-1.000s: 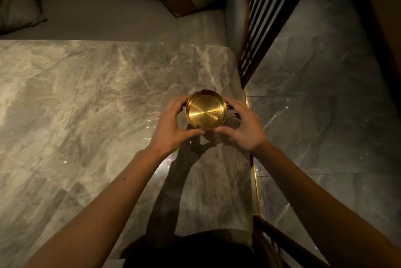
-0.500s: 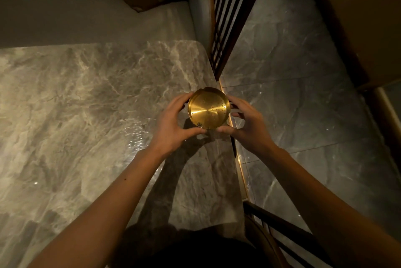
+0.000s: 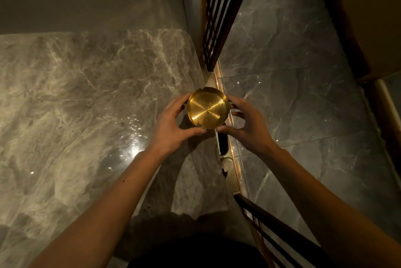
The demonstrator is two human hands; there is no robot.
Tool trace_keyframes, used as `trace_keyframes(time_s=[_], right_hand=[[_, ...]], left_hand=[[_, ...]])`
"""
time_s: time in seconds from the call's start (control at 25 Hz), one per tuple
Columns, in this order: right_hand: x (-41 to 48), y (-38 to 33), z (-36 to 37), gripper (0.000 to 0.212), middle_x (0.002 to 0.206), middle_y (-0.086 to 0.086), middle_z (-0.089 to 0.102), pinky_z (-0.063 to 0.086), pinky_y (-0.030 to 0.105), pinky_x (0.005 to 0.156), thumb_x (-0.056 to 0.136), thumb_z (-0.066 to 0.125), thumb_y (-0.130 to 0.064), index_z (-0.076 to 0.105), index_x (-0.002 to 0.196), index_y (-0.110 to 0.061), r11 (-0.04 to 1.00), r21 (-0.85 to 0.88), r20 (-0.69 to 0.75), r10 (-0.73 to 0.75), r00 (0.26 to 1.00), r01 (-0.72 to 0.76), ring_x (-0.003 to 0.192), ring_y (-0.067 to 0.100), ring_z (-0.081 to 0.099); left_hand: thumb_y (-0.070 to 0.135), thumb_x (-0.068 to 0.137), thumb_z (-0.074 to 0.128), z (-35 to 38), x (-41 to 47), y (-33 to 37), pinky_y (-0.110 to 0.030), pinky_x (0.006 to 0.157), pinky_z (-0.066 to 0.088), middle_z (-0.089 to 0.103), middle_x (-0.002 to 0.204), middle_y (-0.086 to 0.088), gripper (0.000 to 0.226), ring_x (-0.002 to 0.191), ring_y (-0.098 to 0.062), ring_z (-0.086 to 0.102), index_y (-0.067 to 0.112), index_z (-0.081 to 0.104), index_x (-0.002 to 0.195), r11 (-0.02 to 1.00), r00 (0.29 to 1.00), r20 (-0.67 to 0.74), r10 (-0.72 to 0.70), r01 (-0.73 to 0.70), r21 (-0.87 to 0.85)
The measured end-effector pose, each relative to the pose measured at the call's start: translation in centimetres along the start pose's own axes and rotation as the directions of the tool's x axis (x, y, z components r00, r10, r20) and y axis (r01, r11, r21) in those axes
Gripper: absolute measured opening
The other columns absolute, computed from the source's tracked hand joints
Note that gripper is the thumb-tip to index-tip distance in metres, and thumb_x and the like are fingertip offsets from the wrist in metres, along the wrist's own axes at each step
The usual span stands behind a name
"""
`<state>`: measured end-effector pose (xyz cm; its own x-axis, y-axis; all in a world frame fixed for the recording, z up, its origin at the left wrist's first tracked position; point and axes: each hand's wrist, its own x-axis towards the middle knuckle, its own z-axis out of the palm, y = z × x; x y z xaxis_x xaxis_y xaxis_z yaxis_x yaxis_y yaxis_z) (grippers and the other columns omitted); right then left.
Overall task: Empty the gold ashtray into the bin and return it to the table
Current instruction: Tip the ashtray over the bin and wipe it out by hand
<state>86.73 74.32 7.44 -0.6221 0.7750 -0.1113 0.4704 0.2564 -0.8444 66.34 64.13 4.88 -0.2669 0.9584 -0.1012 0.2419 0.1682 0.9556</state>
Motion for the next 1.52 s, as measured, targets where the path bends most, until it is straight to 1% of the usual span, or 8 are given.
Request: trace_keyframes(time_s=[0.24, 0.4, 0.52, 0.72, 0.88, 1.08, 1.24, 1.52], right_hand=[[1.8, 7.0, -4.9, 0.078, 0.136, 0.005, 0.053, 0.049, 0.040, 0.102, 0.069, 0.085, -0.028, 0.044, 0.136, -0.026, 0.987, 0.153, 0.070, 0.047, 0.996, -0.058, 0.123, 0.019, 0.056], [2.3, 13.0, -7.9, 0.079, 0.134, 0.001, 0.056, 0.048, 0.026, 0.101, 0.068, 0.084, -0.026, 0.049, 0.138, -0.020, 0.939, 0.276, 0.136, 0.172, 0.976, -0.205, 0.121, 0.006, 0.055], [2.2, 17.1, -9.0, 0.073, 0.128, -0.009, 0.058, 0.048, 0.027, 0.102, 0.070, 0.085, -0.020, 0.052, 0.135, -0.025, 0.875, 0.347, 0.196, 0.285, 0.938, -0.338, 0.120, 0.003, 0.055], [1.8, 23.7, -7.3, 0.067, 0.130, 0.004, 0.061, 0.047, 0.041, 0.106, 0.074, 0.081, -0.008, 0.055, 0.134, -0.015, 0.785, 0.408, 0.255, 0.392, 0.884, -0.466, 0.124, 0.015, 0.055], [2.5, 28.0, -4.3, 0.069, 0.133, 0.008, 0.060, 0.045, 0.044, 0.108, 0.076, 0.079, -0.006, 0.050, 0.139, -0.009, 0.741, 0.397, 0.327, 0.437, 0.838, -0.541, 0.128, 0.019, 0.053], [4.0, 33.1, -0.9, 0.065, 0.135, 0.010, 0.059, 0.040, 0.047, 0.112, 0.079, 0.076, -0.004, 0.049, 0.139, -0.007, 0.686, 0.387, 0.417, 0.466, 0.780, -0.617, 0.130, 0.021, 0.052], [5.1, 37.0, 0.7, 0.060, 0.128, 0.005, 0.063, 0.041, 0.045, 0.111, 0.082, 0.073, -0.003, 0.051, 0.137, -0.008, 0.656, 0.377, 0.464, 0.478, 0.746, -0.654, 0.125, 0.018, 0.055], [5.8, 41.8, 4.3, 0.041, 0.129, 0.023, 0.061, 0.040, 0.051, 0.111, 0.090, 0.060, 0.002, 0.054, 0.131, 0.001, 0.565, 0.423, 0.581, 0.431, 0.690, -0.709, 0.125, 0.036, 0.055]], left_hand=[[0.033, 0.059, 0.089, 7.7, 3.3, 0.3, -0.019, 0.108, 0.039, 0.053, 0.141, -0.001, 0.096, 0.130, -0.006, 0.050, 0.017, 0.045, 0.142, 0.984, 0.984, -0.039, -0.175, 0.173, -0.049], [0.022, 0.059, 0.090, 13.7, 5.7, 0.0, -0.010, 0.102, 0.040, 0.053, 0.142, 0.000, 0.097, 0.126, -0.001, 0.052, 0.014, 0.044, 0.143, 0.947, 0.949, -0.041, -0.311, 0.307, -0.094], [0.019, 0.060, 0.090, 17.5, 6.9, -1.1, -0.005, 0.100, 0.039, 0.050, 0.140, 0.006, 0.094, 0.121, 0.004, 0.050, 0.017, 0.044, 0.143, 0.919, 0.921, -0.040, -0.387, 0.381, -0.101], [0.019, 0.060, 0.090, 21.7, 7.5, -5.3, 0.001, 0.091, 0.039, 0.053, 0.120, 0.026, 0.087, 0.108, 0.026, 0.049, 0.027, 0.047, 0.135, 0.876, 0.878, -0.032, -0.478, 0.474, -0.087], [0.017, 0.062, 0.090, 23.8, 7.1, -9.8, -0.024, 0.110, 0.038, 0.054, 0.141, 0.000, 0.092, 0.133, -0.010, 0.047, 0.016, 0.044, 0.143, 0.782, 0.782, -0.079, -0.618, 0.601, -0.166], [0.015, 0.066, 0.087, 26.0, 8.1, -15.1, -0.005, 0.086, 0.036, 0.057, 0.135, 0.000, 0.088, 0.127, -0.008, 0.049, 0.015, 0.044, 0.142, 0.694, 0.689, -0.119, -0.715, 0.678, -0.242], [0.008, 0.069, 0.084, 28.4, 8.8, -18.3, -0.007, 0.077, 0.039, 0.062, 0.127, 0.000, 0.070, 0.121, -0.013, 0.056, 0.013, 0.053, 0.132, 0.627, 0.621, -0.133, -0.773, 0.713, -0.313], [0.015, 0.073, 0.082, 30.6, 9.2, -23.3, -0.019, 0.077, 0.047, 0.066, 0.122, -0.003, 0.058, 0.111, -0.015, 0.061, 0.011, 0.059, 0.126, 0.491, 0.465, -0.165, -0.870, 0.792, -0.361]])
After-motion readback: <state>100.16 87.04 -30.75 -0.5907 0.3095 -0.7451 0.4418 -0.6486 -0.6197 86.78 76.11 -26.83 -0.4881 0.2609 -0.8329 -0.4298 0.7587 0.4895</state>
